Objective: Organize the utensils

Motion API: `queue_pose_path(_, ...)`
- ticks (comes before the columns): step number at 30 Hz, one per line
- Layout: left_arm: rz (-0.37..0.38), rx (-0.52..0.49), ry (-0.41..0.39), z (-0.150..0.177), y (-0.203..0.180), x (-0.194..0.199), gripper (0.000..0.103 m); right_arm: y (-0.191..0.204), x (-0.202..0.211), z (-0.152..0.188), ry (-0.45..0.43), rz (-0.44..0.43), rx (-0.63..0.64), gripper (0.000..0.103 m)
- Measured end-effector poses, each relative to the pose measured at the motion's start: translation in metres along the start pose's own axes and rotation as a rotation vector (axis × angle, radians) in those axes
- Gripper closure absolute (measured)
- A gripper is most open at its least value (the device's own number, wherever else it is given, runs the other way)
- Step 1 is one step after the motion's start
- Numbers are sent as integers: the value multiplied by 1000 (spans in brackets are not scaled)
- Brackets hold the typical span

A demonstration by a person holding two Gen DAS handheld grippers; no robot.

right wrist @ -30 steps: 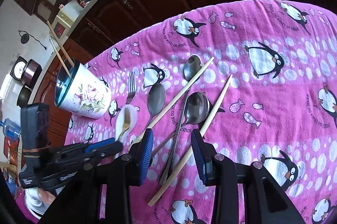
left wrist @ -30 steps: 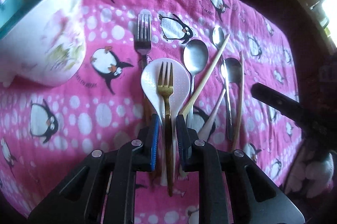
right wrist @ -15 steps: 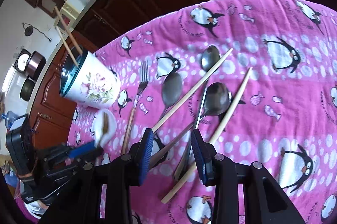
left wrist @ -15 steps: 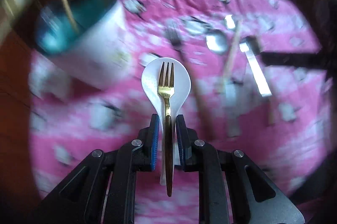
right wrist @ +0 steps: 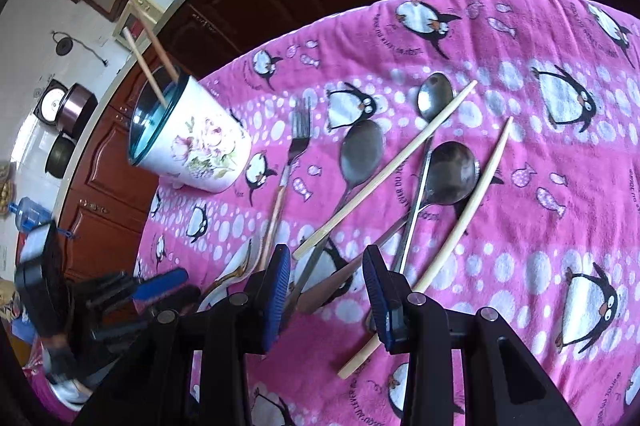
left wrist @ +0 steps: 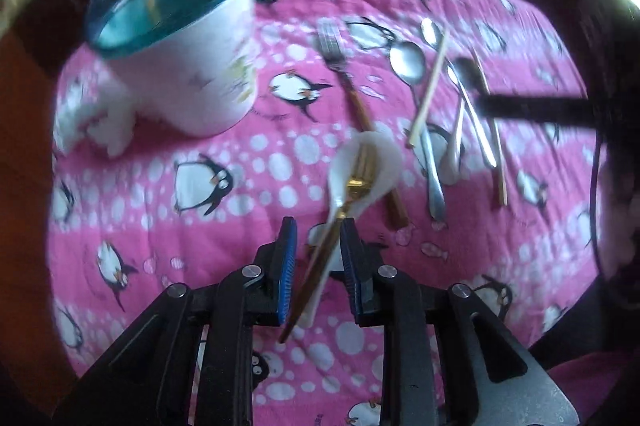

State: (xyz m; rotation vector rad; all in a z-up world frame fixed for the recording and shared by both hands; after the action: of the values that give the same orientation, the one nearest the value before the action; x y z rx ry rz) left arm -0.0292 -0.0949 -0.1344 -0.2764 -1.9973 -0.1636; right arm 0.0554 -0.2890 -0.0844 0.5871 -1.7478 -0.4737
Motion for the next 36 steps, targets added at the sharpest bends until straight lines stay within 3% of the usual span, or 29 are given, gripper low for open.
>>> queue_pose_path(7,101,38,36,-1,3,-11,81,29,-22,14,48,-53,39,67)
queue_pose_path(15,108,9,77,-11,0,-28,80,36,-34,15,75,-37,41,67)
queue_pose_path(19,221,44,82,-11,4,-15,81,37,-35,16,81,-40,48,67)
queue_pose_path(22,118,-14,94,-9,4,-18,81,36,-37,14,80,-38,44,67)
queue_pose_path(36,139,-45,119,3,-3,-26,81,35,-33,15,85,-49,24,67)
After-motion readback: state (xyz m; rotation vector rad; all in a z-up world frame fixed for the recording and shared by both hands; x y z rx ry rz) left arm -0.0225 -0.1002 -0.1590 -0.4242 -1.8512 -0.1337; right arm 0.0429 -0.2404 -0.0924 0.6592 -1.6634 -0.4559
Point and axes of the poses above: each gripper's, at about its wrist camera, not at the fingertips, and x roughly against the way its jaws point, y to its left, z to its underside, the point moved 3 cm from there along -x, roughly the way its jaws point, and after that the axes turned 2 degrees about -x, right-handed, at the moved point
